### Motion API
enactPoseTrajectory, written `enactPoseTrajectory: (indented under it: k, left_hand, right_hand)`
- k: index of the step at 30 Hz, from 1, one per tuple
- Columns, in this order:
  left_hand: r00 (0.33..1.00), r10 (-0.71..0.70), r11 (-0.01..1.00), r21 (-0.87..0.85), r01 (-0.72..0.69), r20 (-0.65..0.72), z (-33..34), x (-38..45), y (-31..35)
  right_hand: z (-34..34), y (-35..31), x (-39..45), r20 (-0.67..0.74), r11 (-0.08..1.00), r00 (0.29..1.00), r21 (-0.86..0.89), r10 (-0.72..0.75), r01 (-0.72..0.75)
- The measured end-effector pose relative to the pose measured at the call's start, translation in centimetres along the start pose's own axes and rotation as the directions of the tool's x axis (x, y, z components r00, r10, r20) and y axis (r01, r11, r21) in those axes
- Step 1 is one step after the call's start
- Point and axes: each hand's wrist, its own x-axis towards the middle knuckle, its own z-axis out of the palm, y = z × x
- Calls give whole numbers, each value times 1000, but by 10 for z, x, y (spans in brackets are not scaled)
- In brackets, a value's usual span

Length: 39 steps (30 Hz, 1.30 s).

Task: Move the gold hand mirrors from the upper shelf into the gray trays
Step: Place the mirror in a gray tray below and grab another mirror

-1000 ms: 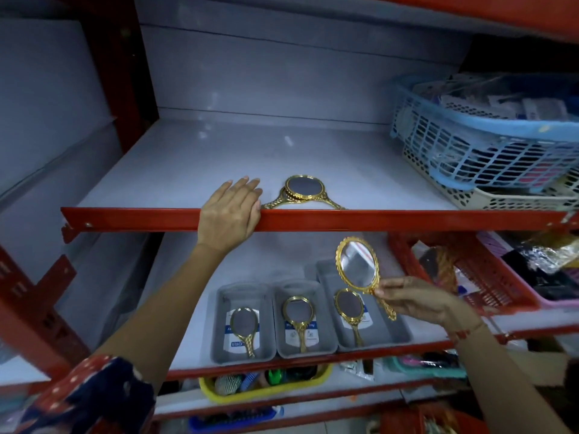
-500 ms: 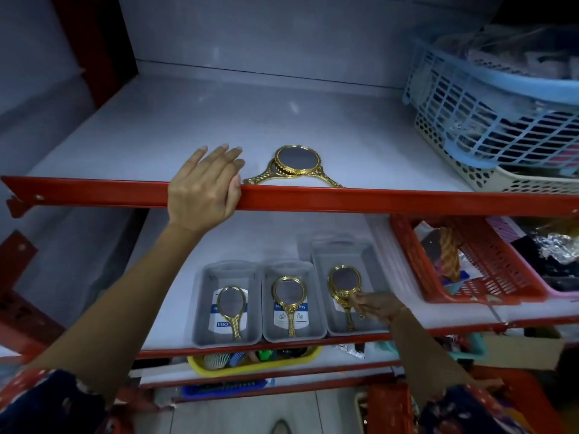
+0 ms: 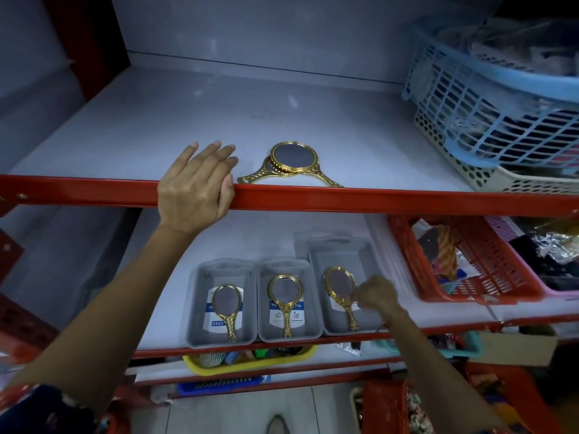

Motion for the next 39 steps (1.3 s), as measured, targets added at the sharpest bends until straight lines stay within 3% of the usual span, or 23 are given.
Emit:
enactPoseTrajectory:
  k: [5, 8, 13, 17, 21, 23, 31, 35, 39]
  left_hand:
    - [999, 33, 999, 33, -33, -13, 2, -3, 4]
    - [1000, 15, 999, 38, -14, -21, 0, -1, 3]
    - [999, 15, 999, 52, -13, -36, 0, -1, 5]
    - [999, 21, 997, 69, -19, -25, 0, -1, 4]
    - [999, 29, 997, 77, -27, -26, -1, -1, 4]
    - [999, 31, 996, 83, -28, -30, -1, -1, 3]
    - [999, 37, 996, 87, -35, -23, 0, -1, 2]
    - [999, 41, 995, 87, -39, -27, 0, -1, 2]
    - [998, 40, 996, 85, -36, -38, -1, -1, 3]
  right_hand:
    - [-51, -50, -54, 166, 962, 968, 233, -186, 145]
    - [-83, -83, -96, 162, 895, 919, 338, -360, 291]
    - [-120, -134, -122, 3, 733, 842, 494, -540, 468]
    - [-122, -175, -97, -173, 758, 844, 377, -507, 532]
    - [-114, -205, -72, -122, 867, 868, 84, -481, 492]
    - [-112, -215, -64, -59, 891, 891, 43, -450, 453]
    - [-122, -215, -55, 164, 894, 909, 313, -383, 320]
    - [-134, -199, -64, 218, 746, 841, 602, -495, 283]
    - [-135, -172, -85, 233, 612, 735, 732, -636, 298]
